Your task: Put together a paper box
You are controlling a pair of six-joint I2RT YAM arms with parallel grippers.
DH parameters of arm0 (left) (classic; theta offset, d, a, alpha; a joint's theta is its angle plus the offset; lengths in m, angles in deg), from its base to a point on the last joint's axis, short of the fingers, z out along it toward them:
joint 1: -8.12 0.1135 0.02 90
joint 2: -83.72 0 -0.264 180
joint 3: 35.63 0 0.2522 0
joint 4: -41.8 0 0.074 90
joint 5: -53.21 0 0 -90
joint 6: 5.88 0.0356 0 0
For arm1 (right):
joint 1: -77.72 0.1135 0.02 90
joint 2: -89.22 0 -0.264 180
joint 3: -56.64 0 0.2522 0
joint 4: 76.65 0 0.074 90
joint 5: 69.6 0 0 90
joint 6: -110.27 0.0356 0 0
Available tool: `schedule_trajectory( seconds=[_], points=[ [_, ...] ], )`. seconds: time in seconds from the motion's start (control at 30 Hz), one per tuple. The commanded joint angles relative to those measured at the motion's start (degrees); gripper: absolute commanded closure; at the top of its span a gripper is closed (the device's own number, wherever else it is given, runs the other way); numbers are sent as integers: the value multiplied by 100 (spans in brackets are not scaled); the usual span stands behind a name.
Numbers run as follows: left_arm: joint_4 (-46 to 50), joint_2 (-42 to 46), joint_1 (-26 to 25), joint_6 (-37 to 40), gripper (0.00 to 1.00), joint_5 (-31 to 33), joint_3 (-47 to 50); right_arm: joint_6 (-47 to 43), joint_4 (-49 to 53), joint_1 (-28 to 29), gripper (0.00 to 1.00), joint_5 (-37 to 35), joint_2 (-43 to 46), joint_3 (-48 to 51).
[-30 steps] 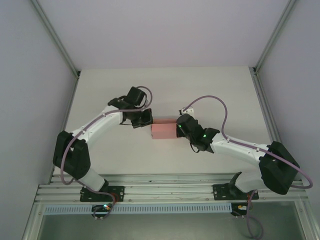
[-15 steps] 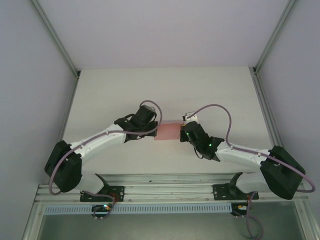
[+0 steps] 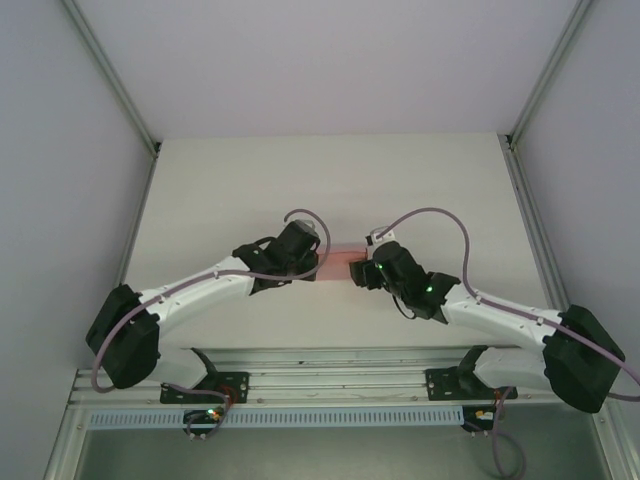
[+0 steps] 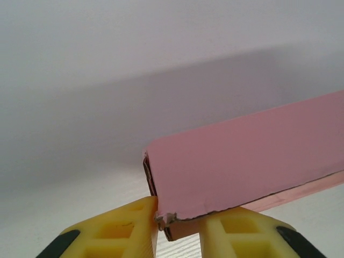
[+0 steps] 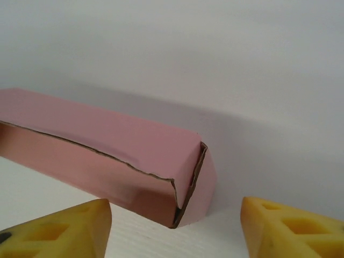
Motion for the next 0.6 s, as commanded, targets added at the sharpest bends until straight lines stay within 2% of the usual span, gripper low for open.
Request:
schedule_trajectory(
  seconds=[0.0,0.07,0.2,0.43,0.57],
  points=[
    [620,-154,-76,16,72,45,-50,12,650,-31,10,230,284,-351],
    [612,-107,-100,14,71,86,-52,-48,733,-97,0,377,323,-458],
    [565,15,-134,95,66,35,-91,129,825,-301,0,719,210,-702],
    [562,-58,-156,280,59,99,-362,923,857,-892,0,740,-352,-1104],
    [594,-86,-155,297,54,150,-455,1145,1169,-1169,8,957,-748,-1135]
  ],
)
